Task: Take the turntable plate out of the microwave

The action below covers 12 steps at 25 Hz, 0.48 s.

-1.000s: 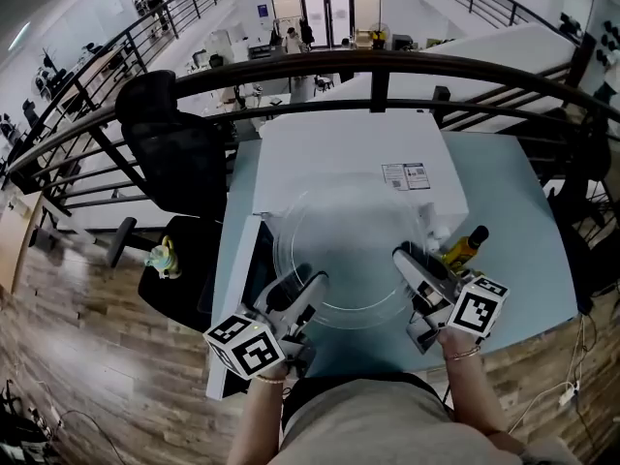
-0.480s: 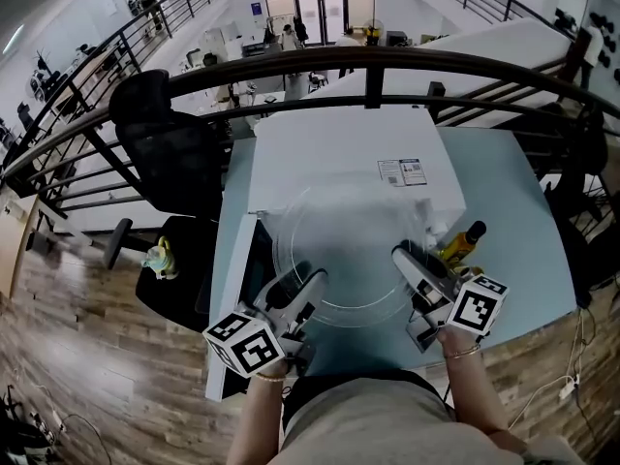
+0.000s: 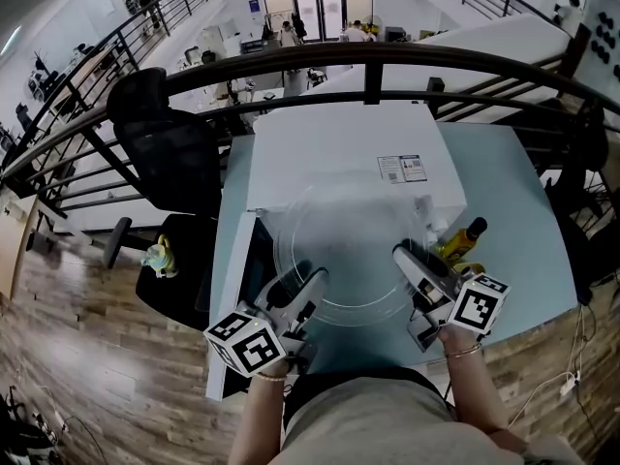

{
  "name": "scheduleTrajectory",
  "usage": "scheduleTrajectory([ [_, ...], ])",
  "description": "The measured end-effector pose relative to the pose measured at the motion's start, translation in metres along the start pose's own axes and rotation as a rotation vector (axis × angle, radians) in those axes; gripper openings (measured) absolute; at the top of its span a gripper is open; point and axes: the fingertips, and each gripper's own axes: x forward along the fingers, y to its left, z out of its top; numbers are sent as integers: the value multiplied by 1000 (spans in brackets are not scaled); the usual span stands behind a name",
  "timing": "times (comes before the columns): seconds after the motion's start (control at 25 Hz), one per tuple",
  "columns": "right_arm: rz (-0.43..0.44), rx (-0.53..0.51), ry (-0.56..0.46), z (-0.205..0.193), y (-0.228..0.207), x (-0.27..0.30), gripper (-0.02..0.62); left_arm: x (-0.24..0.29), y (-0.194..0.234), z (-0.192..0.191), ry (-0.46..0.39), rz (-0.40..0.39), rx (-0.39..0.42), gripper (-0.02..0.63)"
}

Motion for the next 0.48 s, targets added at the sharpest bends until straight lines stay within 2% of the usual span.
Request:
scheduleTrajectory([
  [0.48,1,-6,15,-3,1,-2,175,-3,-1,-4,8,-3,-7,183],
])
